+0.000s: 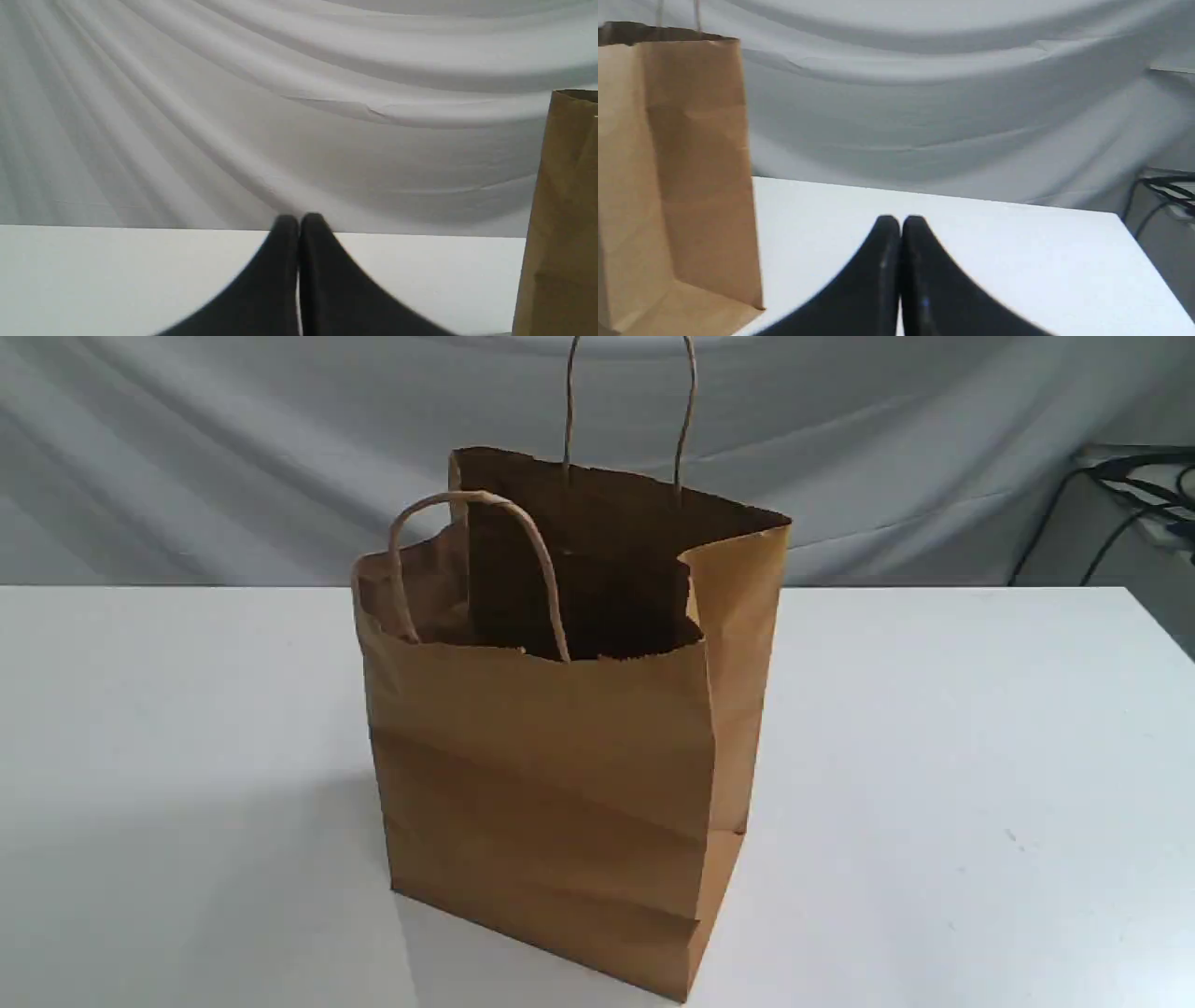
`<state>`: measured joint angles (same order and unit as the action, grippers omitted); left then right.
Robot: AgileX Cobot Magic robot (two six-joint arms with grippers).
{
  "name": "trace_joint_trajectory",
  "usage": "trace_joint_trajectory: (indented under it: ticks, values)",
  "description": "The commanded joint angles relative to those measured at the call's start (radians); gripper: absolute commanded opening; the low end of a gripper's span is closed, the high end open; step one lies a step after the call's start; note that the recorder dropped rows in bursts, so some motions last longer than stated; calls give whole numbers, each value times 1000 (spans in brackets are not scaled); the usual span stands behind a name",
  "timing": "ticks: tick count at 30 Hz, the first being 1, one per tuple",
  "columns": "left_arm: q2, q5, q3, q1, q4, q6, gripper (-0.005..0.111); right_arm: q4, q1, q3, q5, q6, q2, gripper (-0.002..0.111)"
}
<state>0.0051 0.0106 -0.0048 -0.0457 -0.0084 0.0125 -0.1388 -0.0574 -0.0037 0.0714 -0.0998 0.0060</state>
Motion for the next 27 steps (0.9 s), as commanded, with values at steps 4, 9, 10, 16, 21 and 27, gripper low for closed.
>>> trace_joint_trajectory:
  ticks: [4, 9, 10, 16, 21, 27]
  values:
    - [-5, -3, 5, -3, 1, 9, 0, 3, 114, 4, -13, -1, -6, 0]
    - [-5, -3, 5, -3, 1, 9, 0, -8, 114, 4, -28, -1, -6, 0]
    - [-5, -3, 5, -3, 1, 9, 0, -8, 114, 4, -28, -1, -6, 0]
    - [-5, -3, 5, -3, 1, 9, 0, -8, 114, 4, -28, -1, -6, 0]
    - [-5, -3, 5, -3, 1, 9, 0, -8, 114, 4, -28, -1, -6, 0]
    - [-5, -3, 5, -3, 1, 9, 0, -8, 114, 4, -28, -1, -6, 0]
